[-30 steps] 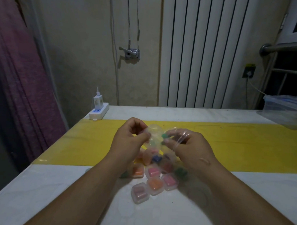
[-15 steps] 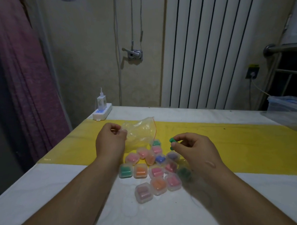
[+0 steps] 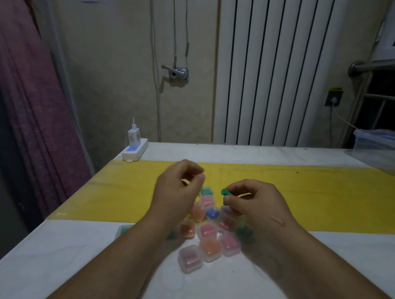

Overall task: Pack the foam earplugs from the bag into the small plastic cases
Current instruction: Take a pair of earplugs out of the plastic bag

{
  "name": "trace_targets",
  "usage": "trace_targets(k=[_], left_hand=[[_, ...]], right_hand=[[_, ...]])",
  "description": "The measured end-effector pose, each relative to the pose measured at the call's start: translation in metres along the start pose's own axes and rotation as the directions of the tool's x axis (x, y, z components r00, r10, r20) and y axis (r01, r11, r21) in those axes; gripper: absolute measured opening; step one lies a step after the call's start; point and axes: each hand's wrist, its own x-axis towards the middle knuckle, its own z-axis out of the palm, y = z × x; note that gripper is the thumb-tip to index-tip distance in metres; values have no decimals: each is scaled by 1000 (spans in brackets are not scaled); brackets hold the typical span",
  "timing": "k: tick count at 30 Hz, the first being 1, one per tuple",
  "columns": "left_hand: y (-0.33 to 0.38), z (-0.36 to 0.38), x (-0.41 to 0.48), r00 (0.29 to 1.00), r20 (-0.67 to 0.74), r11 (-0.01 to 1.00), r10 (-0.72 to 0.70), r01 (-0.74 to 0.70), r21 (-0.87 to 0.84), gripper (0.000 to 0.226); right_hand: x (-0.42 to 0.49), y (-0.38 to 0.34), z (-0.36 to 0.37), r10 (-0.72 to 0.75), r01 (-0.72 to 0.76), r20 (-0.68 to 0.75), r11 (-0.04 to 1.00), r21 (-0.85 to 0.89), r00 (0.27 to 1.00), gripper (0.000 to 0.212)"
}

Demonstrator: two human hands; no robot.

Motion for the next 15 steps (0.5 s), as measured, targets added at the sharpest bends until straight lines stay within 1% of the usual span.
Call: trace_targets(k=[1, 3, 5, 9, 12, 15], left_hand=[[4, 3, -2, 997, 76, 999, 7, -4, -42, 6], [9, 8, -6, 982, 189, 994, -16, 36, -101, 3], [7, 12, -7, 968, 245, 986, -55, 91, -138, 4], [2, 12, -7, 940, 300, 941, -161, 238, -240, 3], [3, 12, -6, 938, 276, 894, -210, 299, -335, 7], [4, 11, -5, 932, 249, 854, -265, 346, -388, 6]], right_hand=[[0, 0, 1, -1, 1, -2, 1000, 4, 1000, 13], [-1, 0, 3, -20, 20, -7, 1000, -16, 1000, 17], [0, -1, 3, -52, 52, -2, 997, -50, 999, 15], [1, -2, 2, -96, 96, 13, 994, -59, 995, 22], [2, 0, 1, -87, 87, -27, 996, -16, 996, 27], [1, -2, -2, -98, 100, -50, 994, 32, 994, 21]])
